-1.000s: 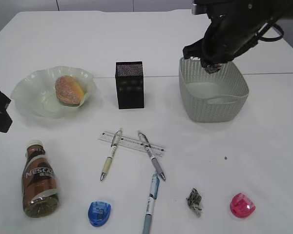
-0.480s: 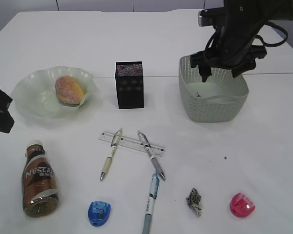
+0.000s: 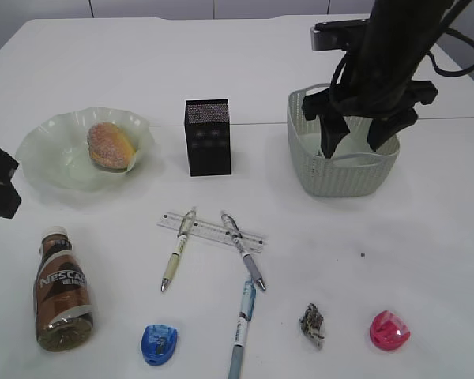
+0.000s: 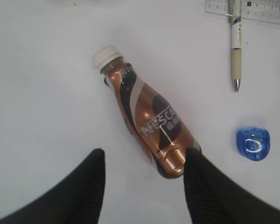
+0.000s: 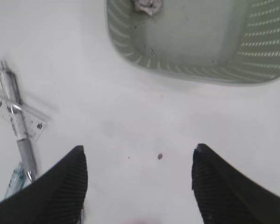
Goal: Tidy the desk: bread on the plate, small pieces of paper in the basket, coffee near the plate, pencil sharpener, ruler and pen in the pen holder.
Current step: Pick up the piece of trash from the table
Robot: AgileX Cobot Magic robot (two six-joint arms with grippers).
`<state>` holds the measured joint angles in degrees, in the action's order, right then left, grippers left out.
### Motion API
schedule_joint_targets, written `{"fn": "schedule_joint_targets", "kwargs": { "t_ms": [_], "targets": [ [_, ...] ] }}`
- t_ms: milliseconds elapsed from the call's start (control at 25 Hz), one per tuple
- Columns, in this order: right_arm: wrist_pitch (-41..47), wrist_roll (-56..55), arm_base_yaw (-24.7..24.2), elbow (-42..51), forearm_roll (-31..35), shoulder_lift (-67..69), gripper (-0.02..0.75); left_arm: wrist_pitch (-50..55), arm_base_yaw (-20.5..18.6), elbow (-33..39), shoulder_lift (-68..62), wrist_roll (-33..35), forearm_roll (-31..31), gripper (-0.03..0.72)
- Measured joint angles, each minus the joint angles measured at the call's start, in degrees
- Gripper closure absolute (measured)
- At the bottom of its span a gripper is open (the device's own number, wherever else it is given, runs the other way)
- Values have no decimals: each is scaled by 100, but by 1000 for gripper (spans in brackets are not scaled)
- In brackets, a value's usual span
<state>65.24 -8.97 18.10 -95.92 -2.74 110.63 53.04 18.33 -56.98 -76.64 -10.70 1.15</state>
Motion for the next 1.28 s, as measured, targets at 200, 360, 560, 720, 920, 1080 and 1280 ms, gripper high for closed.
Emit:
{"fn": "schedule_joint_targets", "kwargs": {
  "t_ms": [200,360,560,720,920,1080,1280],
  "targets": [
    [350,224,216,171,63,-252,239,-18,0,0,0,0,0,293],
    [342,256,410,838,118,-649,239,-32,0,0,0,0,0,293],
    [-75,256,622,1969,467,-1181,239,-32,0,0,0,0,0,293],
    [-365,167,932,2646,587,-1293,239,-32,0,0,0,0,0,293],
    [-899,-318,1428,3047,613,-1227,239,-44,0,0,0,0,0,295],
    [-1167,-476,1470,3082,734,-1024,239,-55,0,0,0,0,12,296],
    [-1252,-506,1470,3082,756,-712,239,-178,0,0,0,0,20,296]
  ]
}}
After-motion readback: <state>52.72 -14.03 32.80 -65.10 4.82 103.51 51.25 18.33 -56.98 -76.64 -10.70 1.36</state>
